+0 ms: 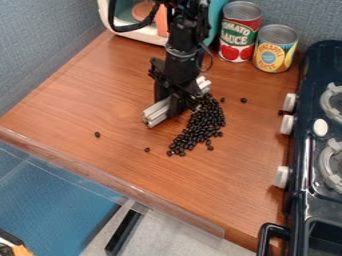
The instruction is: Sweep into pile
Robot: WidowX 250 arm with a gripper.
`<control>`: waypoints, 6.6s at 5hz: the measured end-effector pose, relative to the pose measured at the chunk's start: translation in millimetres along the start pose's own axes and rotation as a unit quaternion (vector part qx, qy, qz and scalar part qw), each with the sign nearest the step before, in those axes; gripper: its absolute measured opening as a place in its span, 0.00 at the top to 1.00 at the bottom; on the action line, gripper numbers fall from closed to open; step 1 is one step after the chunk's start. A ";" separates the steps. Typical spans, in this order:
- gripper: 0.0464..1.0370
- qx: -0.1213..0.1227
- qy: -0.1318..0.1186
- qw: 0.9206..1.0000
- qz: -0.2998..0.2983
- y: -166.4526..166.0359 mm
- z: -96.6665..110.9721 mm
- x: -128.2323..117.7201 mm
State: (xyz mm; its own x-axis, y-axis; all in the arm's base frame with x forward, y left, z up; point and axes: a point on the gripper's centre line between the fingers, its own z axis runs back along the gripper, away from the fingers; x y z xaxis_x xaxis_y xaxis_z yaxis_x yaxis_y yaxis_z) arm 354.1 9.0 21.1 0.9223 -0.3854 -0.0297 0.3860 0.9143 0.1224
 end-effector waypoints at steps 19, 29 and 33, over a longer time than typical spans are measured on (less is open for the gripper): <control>0.66 -0.112 -0.009 0.953 0.280 28.6 -26.4 -102.8; 0.66 -0.193 -0.033 0.918 0.344 -44.6 -13.4 -26.3; 0.66 -0.263 -0.008 0.894 0.363 -0.5 29.8 -51.3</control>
State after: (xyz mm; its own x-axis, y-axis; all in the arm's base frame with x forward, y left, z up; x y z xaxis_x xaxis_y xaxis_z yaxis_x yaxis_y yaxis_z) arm 306.0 24.5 52.1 0.9349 0.3349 -0.1175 -0.3539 0.8544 -0.3804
